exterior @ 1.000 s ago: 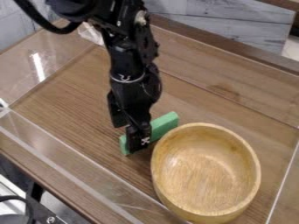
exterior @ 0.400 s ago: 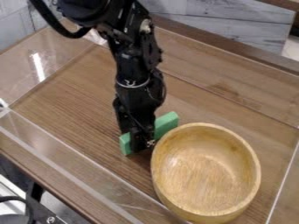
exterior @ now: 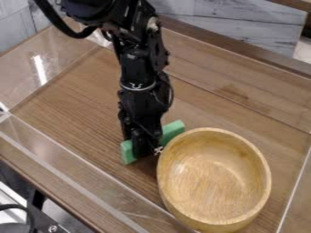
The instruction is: Put the green block in the brown bowl
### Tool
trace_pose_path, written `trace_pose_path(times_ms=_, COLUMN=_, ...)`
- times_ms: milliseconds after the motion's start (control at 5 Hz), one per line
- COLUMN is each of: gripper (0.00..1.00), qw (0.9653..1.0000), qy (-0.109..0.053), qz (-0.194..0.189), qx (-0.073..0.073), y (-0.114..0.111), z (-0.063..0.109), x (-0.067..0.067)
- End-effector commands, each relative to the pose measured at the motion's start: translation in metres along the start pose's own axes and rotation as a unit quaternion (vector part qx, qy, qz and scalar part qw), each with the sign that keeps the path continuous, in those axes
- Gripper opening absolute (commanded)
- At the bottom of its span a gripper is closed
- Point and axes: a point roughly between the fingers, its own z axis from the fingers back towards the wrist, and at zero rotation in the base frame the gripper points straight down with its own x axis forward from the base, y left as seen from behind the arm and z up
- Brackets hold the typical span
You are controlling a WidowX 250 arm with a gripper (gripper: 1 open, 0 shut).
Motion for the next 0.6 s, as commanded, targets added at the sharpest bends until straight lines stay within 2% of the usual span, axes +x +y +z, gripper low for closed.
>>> trace_pose_path(times_ms=0, gripper=0.00, qw=0.9997, qy=-0.018, qz=0.015, qx=-0.001, y=0.000, z=0.021, x=0.006)
trace_pose_path(times_ms=400, gripper=0.00, qw=0.9986, qy=-0.004, qz=0.044, qx=-0.029, y=-0.007, z=0.040, x=-0.002)
